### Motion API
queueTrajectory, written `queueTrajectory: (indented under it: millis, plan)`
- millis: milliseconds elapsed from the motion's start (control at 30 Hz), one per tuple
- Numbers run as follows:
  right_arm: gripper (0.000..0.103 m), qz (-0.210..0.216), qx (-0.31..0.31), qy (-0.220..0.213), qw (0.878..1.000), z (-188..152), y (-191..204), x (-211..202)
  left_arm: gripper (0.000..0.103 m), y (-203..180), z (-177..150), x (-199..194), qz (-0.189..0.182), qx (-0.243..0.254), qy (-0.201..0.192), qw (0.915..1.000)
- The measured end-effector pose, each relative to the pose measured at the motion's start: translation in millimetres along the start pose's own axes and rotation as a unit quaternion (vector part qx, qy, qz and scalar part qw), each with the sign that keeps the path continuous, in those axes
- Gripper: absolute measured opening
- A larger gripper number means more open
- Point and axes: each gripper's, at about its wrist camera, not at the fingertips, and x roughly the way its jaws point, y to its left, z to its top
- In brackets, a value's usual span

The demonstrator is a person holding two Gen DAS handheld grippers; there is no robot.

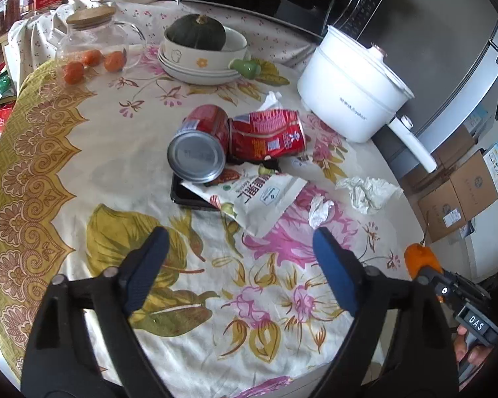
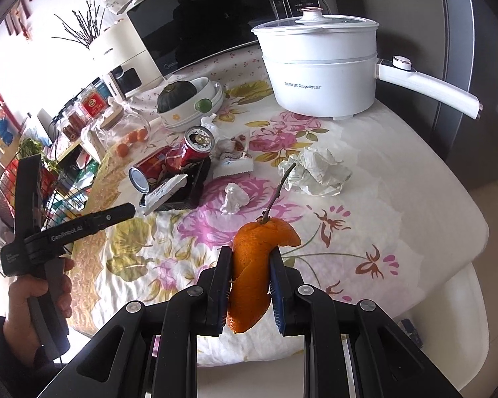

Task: Collect trash
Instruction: 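Grasp the white snack bag with the left tool while the right tool holds the peel, then carry the bag and peel over the white bin and open both tools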

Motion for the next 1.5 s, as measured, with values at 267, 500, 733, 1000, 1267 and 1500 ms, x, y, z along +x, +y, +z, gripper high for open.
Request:
queueTrajectory:
  millis: [267, 500, 733, 1000, 1267, 1500]
  plan:
    - [0.022, 0.001, 0.006, 0.005, 1.0, 1, -3, 4, 0.09, -17, 2, 30, 0.002, 0.049, 0.023, 0.9985]
    - [0.022, -0.003, 0.01, 0.009, 1.0, -1, -8, 4, 0.09, 21, 8, 42, -0.059, -0.139, 0.023, 0.9882]
    - [0.022, -0.011, 0.013, 0.015, 1.0, -4, -16, 4, 0.066, 35, -4, 48, -0.095, -0.224, 0.01, 0.9698]
    - [0.022, -0.016, 0.008, 0.019, 1.0, -6, -16, 4, 0.015, 40, -8, 56, -0.135, -0.234, 0.026, 0.9624]
    - [0.022, -0.017, 0.007, 0.015, 1.0, -7, -19, -3, 0.005, 14, -1, 34, -0.155, -0.134, 0.027, 0.9784]
    - [0.022, -0.017, 0.006, 0.006, 1.0, -11, -27, -20, 0.004, -13, -14, 17, -0.166, -0.053, 0.045, 0.9837]
